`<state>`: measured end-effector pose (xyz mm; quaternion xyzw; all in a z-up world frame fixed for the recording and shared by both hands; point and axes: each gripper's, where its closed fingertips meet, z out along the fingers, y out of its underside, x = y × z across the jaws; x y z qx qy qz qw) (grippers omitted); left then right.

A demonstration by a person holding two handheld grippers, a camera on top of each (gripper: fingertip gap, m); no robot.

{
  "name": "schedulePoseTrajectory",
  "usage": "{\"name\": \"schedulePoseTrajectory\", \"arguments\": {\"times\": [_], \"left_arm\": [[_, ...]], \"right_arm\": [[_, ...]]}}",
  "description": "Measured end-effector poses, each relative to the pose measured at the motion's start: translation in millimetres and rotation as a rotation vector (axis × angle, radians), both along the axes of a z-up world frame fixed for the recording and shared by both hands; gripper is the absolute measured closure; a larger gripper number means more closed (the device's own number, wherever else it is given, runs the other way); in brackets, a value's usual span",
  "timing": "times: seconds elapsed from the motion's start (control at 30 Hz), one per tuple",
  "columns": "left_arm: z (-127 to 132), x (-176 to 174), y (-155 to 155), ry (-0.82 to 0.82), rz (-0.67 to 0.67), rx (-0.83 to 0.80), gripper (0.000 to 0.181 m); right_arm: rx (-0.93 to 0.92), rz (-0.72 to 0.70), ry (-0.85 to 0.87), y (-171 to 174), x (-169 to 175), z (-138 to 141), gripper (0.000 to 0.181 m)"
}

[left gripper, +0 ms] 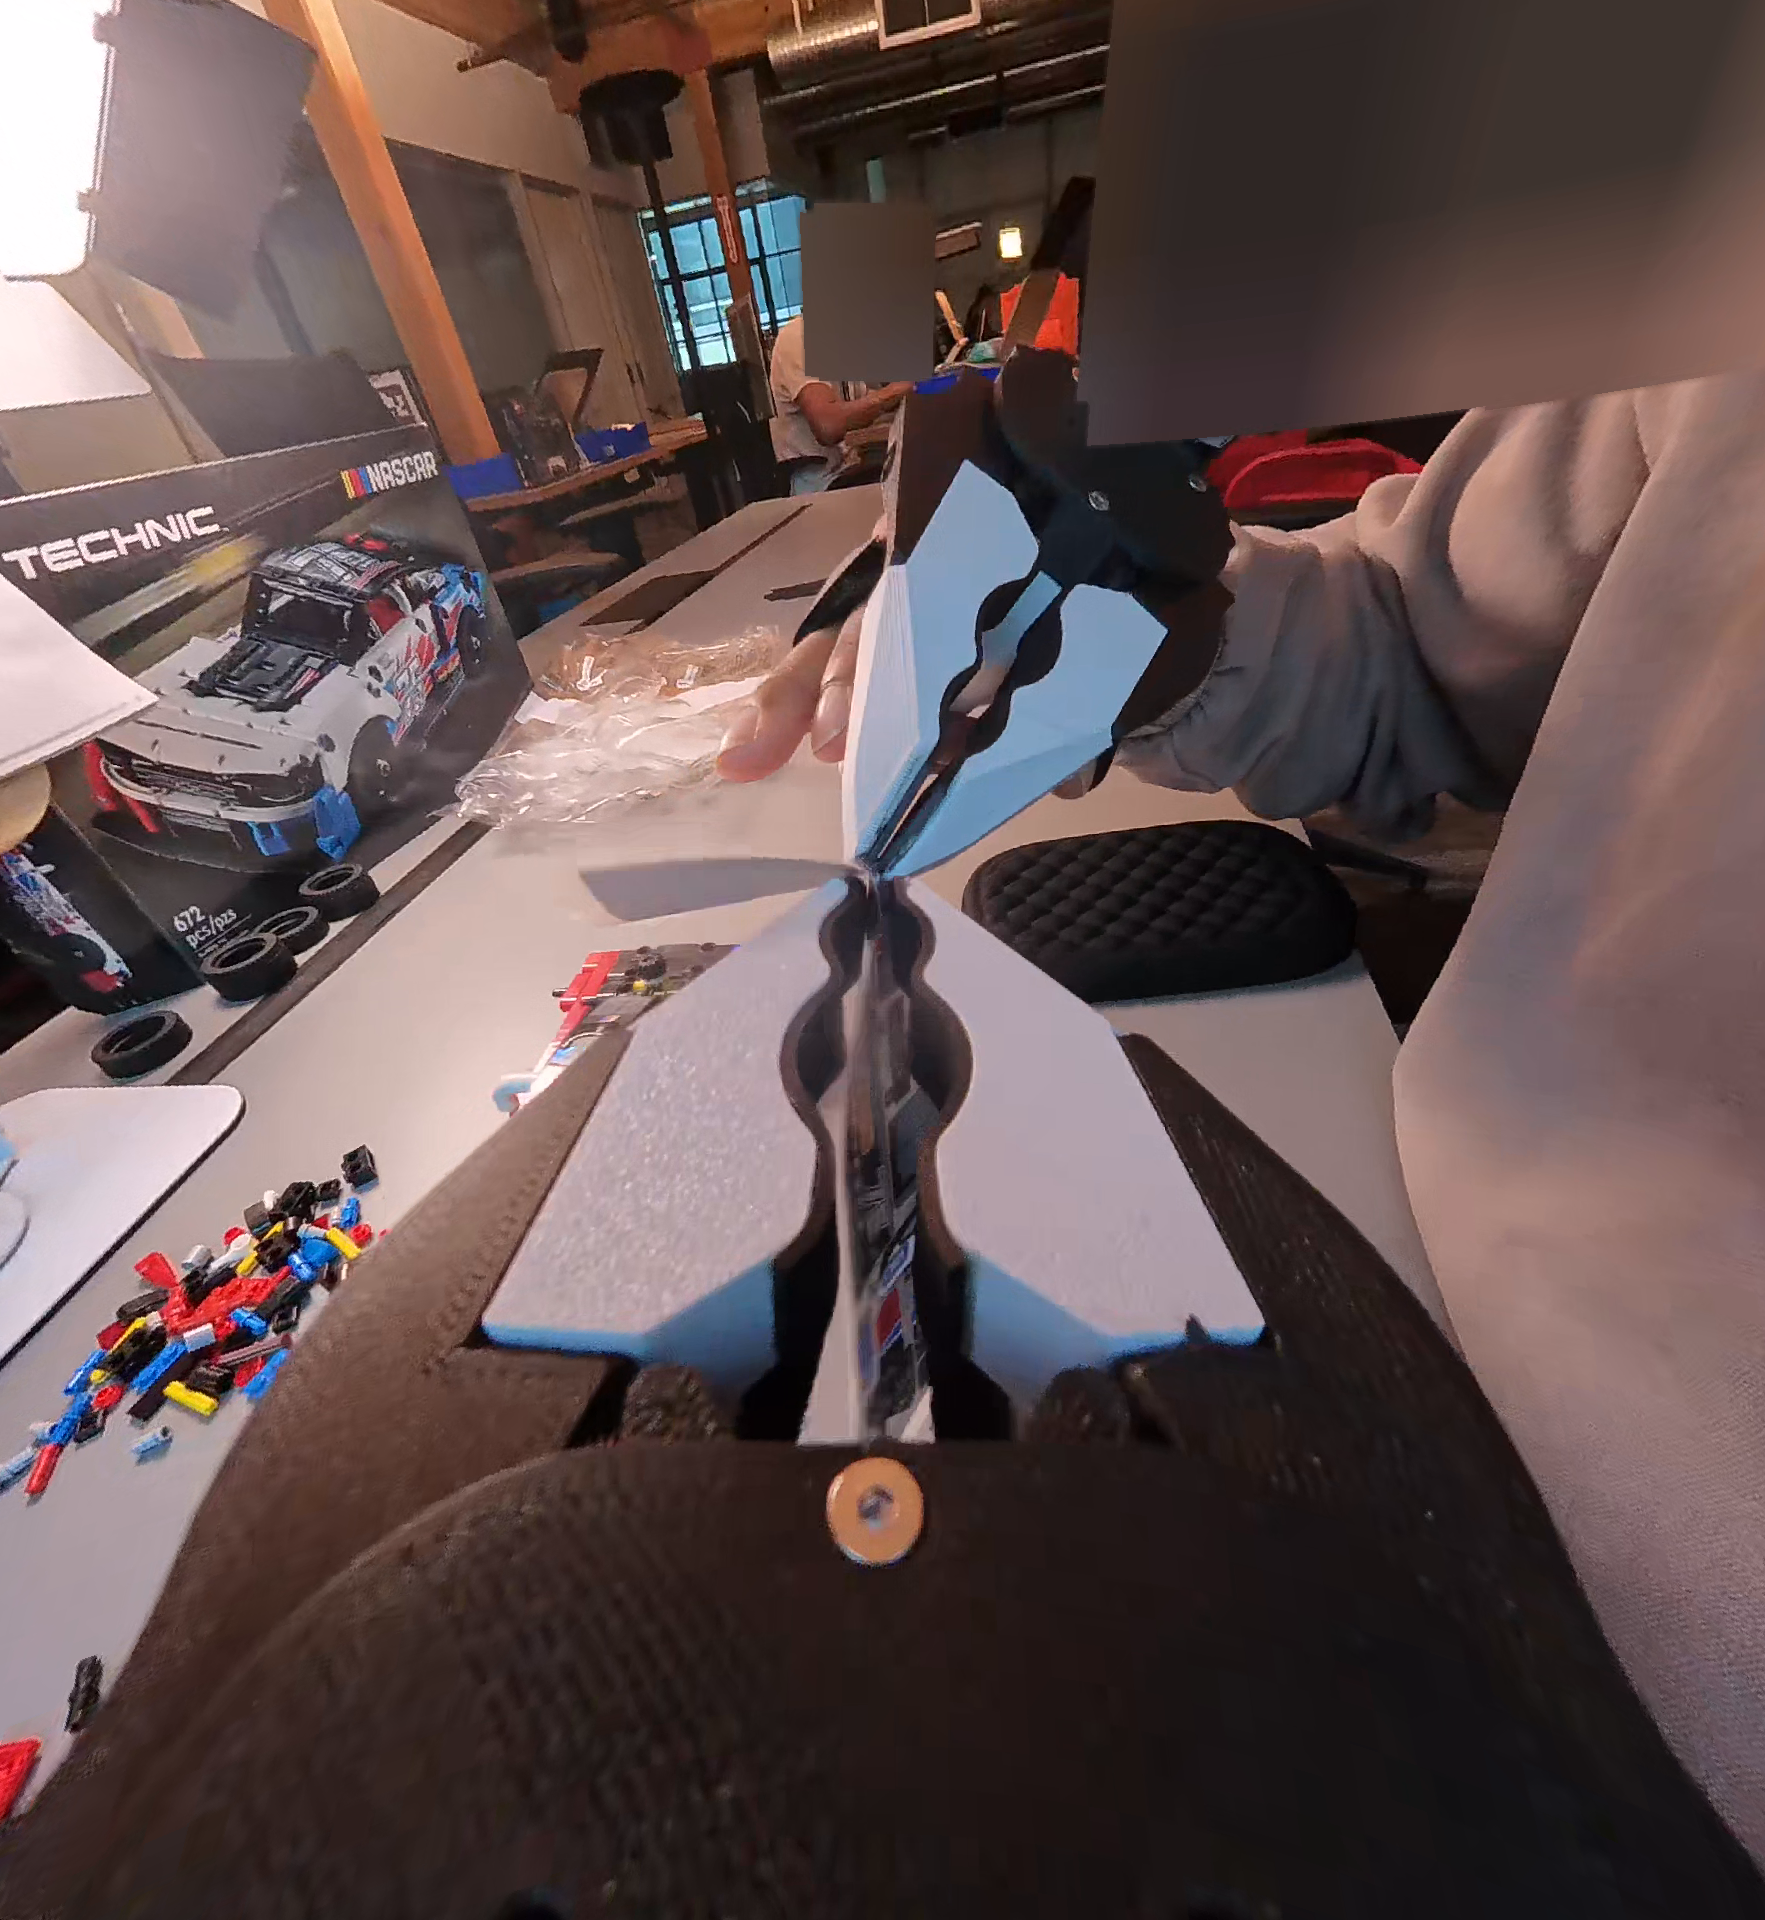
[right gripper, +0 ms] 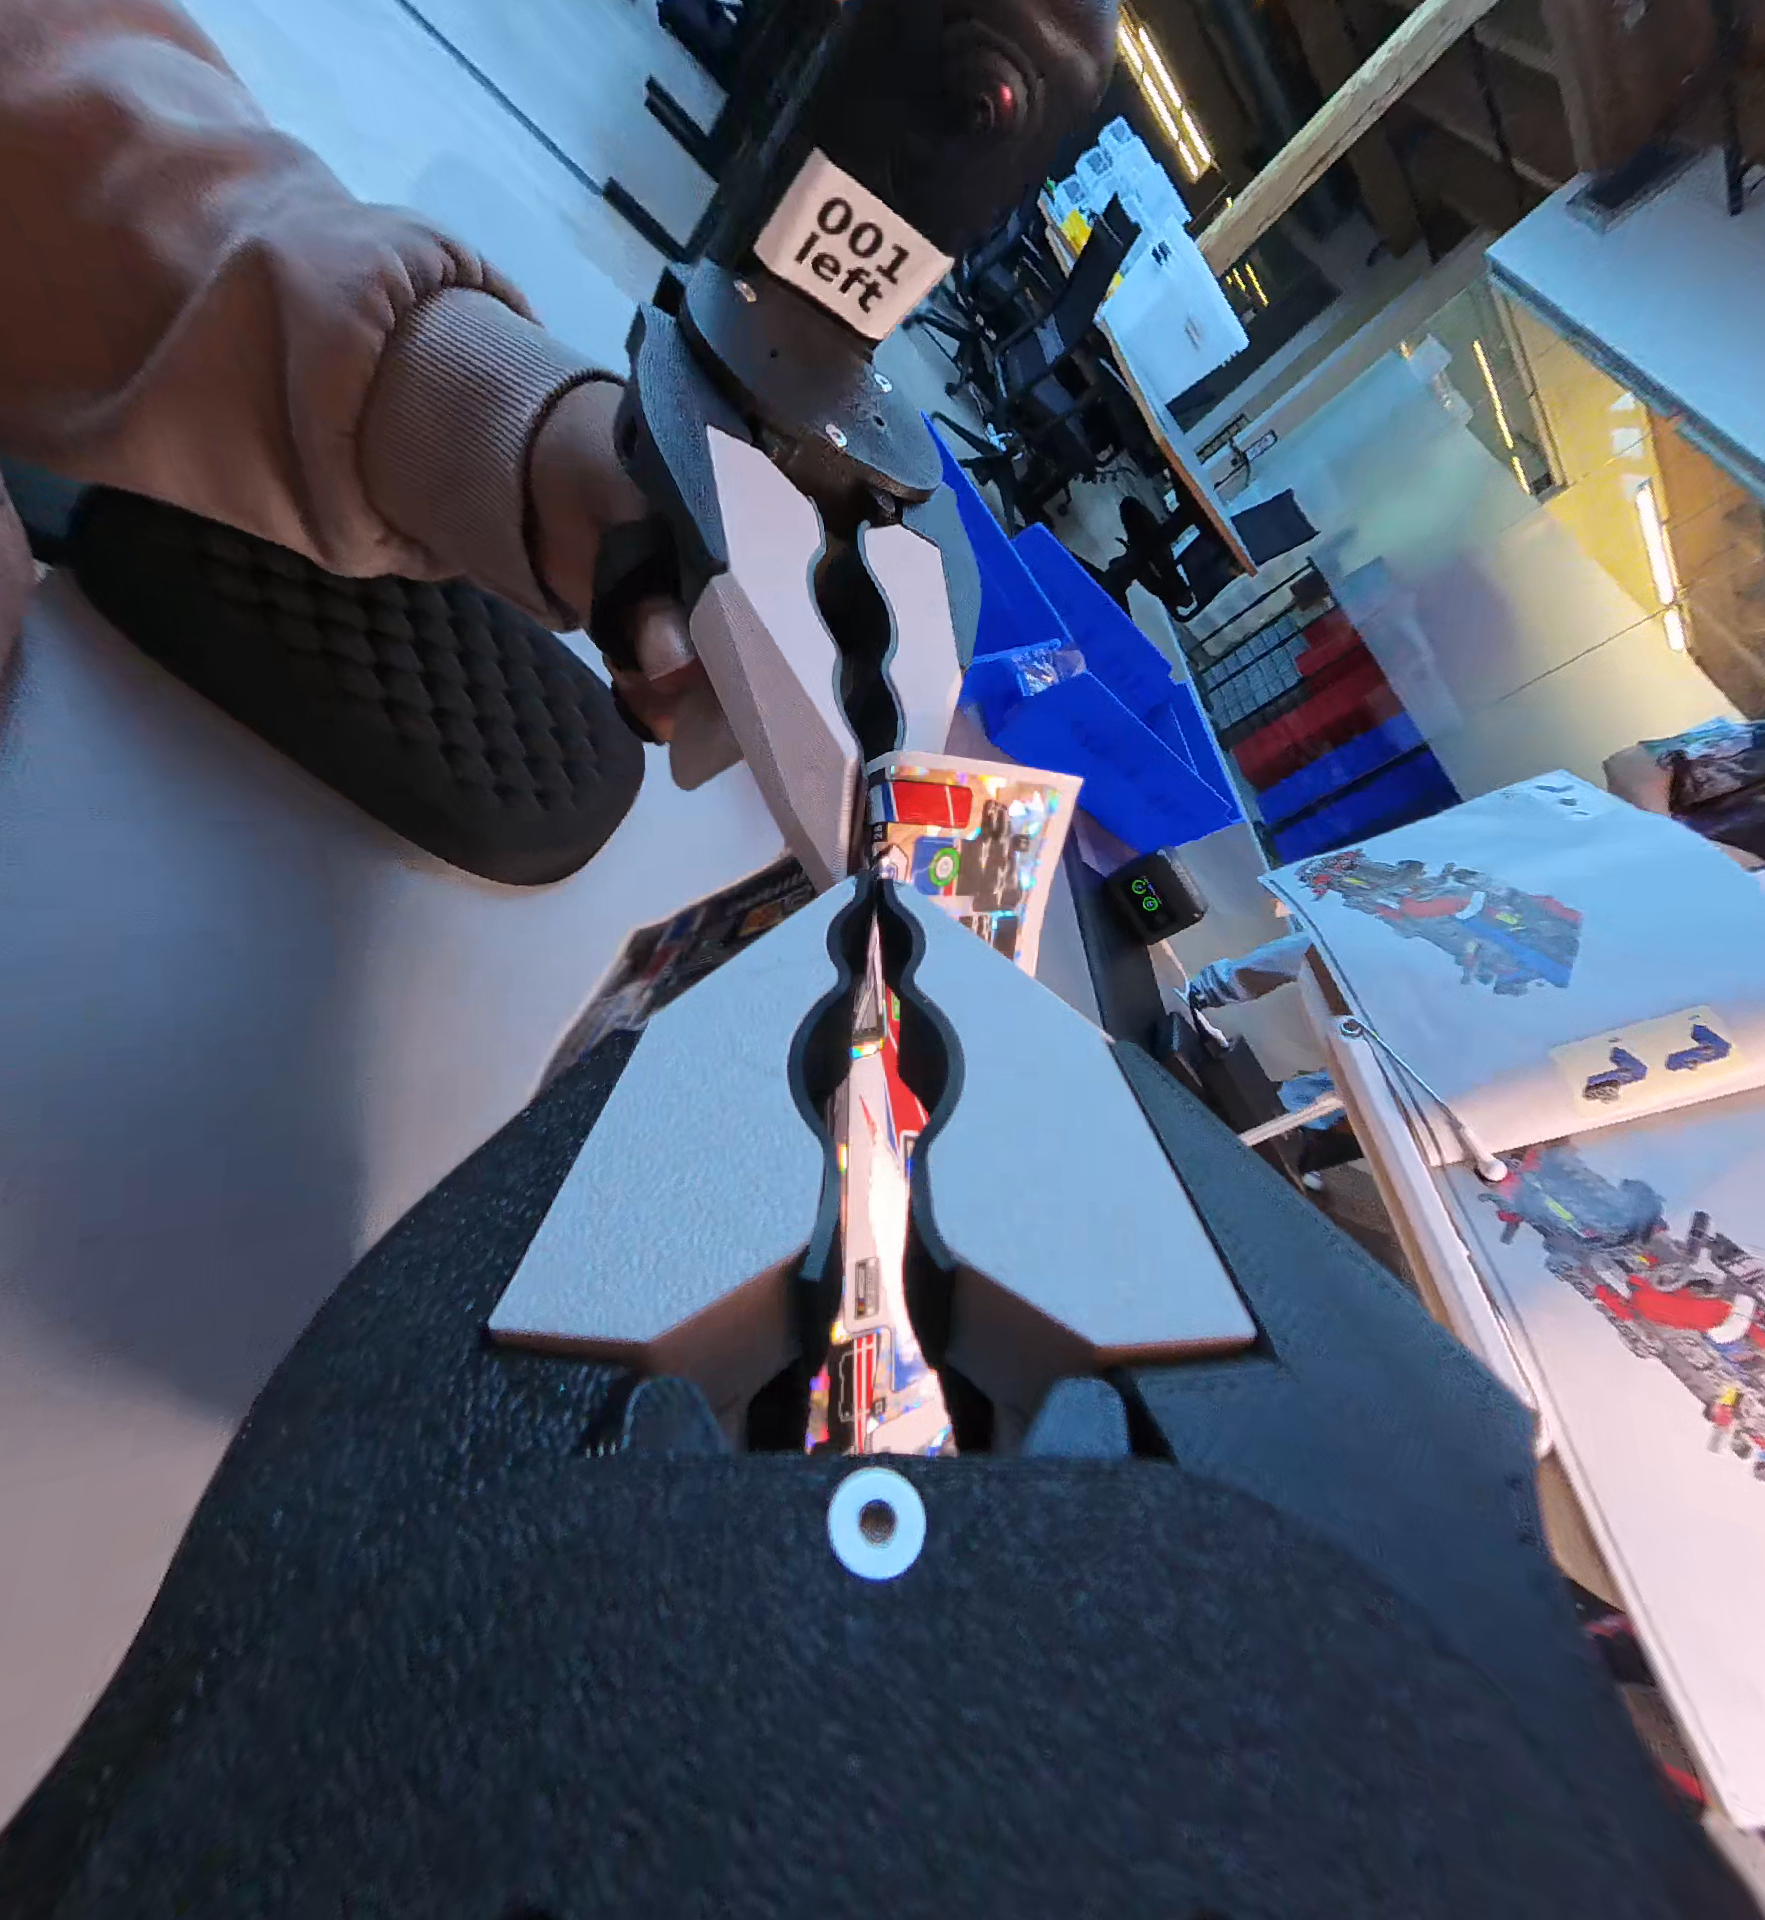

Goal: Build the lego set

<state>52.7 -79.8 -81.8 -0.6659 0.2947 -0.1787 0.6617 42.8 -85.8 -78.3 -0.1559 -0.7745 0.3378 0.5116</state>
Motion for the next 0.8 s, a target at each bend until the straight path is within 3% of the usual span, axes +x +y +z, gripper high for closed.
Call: {"name": "schedulePoseTrajectory", "arguments": {"times": [0.43,0.67,0.8], "left_arm": [[-19.5,7.6,1.3,0.335,0.013,0.059,0.181],[-19.0,12.2,1.0,0.492,0.003,0.095,0.181],[-16.0,13.1,0.2,0.485,-0.002,0.102,0.181]], "right_arm": [[-0.094,0.075,-0.244,0.5,8.5,-17.5,0.181],[-0.341,0.174,-0.479,0.4,15.2,-16.4,0.181],[-0.443,0.212,-0.509,0.9,16.3,-11.8,0.181]]}}
